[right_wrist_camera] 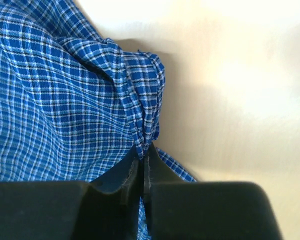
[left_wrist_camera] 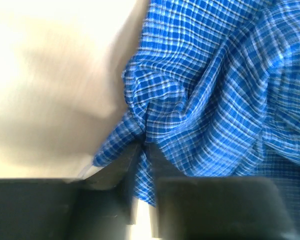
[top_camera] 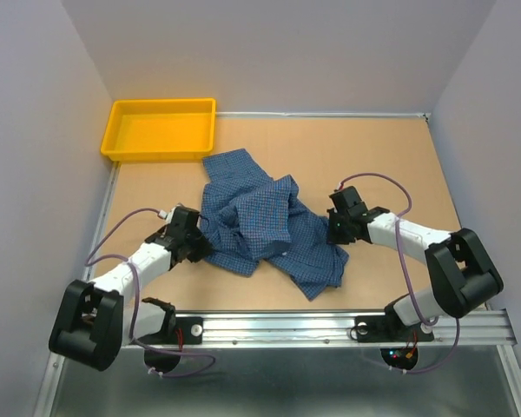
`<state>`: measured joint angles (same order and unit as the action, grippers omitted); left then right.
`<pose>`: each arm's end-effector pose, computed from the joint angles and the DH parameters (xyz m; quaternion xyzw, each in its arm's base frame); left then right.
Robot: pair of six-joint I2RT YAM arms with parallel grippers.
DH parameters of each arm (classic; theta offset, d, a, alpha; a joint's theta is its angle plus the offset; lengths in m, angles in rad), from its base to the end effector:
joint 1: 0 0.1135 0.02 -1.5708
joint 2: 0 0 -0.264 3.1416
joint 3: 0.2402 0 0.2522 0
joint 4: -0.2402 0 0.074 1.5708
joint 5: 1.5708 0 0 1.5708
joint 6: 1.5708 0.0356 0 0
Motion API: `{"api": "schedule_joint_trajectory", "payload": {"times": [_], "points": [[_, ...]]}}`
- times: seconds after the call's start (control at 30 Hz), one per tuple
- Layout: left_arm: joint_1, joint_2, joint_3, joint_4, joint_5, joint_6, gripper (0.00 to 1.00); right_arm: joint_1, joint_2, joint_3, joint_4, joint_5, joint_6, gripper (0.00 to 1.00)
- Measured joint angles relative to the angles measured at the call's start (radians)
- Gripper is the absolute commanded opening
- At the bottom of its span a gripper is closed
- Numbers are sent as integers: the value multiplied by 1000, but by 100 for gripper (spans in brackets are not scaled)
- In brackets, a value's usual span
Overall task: Fold and stack the long sleeve shirts
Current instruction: Flatten the shirt out
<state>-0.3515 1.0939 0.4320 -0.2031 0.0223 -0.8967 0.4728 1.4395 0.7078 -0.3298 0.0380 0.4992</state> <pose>0.1875 -0.0696 0.1614 -0.2489 0.9047 -0.2104 0.2743 0.2332 0.1177 0.1605 0.0176 0.9674 0.1014 0.2313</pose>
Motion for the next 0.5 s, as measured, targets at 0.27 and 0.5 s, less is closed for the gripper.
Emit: {"api": "schedule_joint_trajectory", "payload": {"times": [0.27,0.5], "points": [[97,298,294,-6,-85,194,0,-164,13,127,-54,151,-94,1],[164,556,720,-58,-200,426,31,-363,-69,253,-71,245,-91,62]]}}
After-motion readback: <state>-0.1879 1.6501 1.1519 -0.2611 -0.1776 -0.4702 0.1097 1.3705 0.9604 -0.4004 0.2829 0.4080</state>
